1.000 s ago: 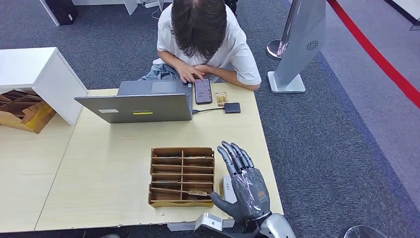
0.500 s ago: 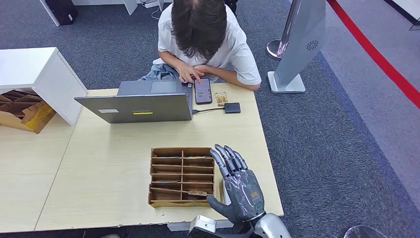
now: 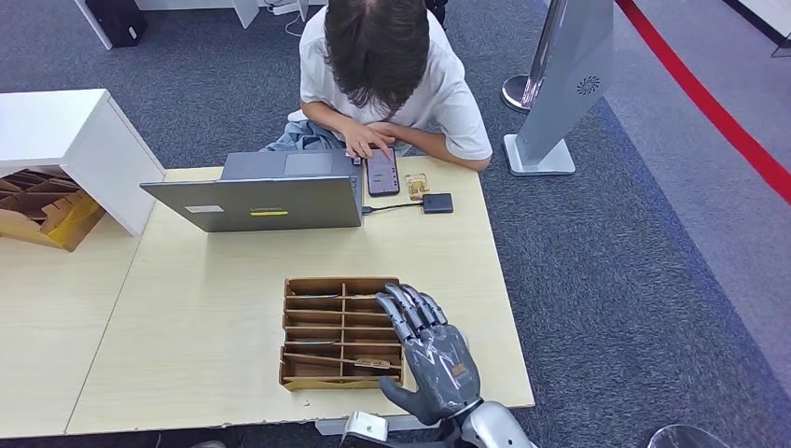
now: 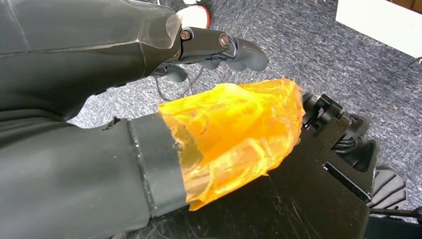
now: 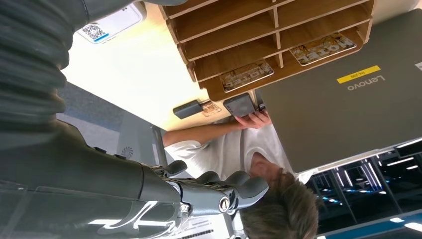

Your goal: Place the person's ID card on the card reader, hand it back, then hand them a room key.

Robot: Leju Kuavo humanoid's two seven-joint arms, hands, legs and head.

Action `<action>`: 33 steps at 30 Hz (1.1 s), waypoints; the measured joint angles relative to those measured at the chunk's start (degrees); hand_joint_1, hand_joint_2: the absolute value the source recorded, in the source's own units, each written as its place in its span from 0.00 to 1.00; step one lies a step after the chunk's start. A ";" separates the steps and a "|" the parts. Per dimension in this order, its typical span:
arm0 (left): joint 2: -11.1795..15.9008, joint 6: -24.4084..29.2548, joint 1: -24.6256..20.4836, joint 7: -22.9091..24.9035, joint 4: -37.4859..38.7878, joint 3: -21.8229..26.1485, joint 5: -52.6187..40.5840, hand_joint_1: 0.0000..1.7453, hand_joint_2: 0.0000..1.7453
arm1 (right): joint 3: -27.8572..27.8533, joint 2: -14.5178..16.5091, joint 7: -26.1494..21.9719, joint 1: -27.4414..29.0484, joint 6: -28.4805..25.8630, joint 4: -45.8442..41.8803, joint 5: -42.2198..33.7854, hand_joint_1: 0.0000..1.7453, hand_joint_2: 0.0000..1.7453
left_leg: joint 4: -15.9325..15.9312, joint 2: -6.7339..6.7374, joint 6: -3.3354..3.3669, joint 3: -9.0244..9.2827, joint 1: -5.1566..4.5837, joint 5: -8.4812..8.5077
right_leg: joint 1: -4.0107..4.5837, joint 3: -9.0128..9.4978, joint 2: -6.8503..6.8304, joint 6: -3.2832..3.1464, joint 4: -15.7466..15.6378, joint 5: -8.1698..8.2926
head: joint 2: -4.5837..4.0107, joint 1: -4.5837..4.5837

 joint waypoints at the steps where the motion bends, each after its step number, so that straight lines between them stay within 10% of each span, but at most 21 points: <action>1: 0.01 -0.02 -0.04 0.00 0.00 0.00 0.00 0.00 0.00 | 0.06 0.01 0.00 -0.05 0.01 0.12 0.00 0.00 1.00 | 0.00 0.00 0.00 0.00 0.00 0.00 | 0.00 0.00 0.00 0.00 0.00 0.00 | 0.00 0.00; 33: -0.04 -0.62 -0.38 0.00 0.79 0.00 0.38 0.00 0.00 | 2.50 0.31 1.06 -1.67 2.85 1.90 1.37 0.00 1.00 | 0.00 0.00 0.01 0.00 0.00 0.02 | 0.00 0.00 0.00 0.00 0.01 0.00 | 0.00 0.00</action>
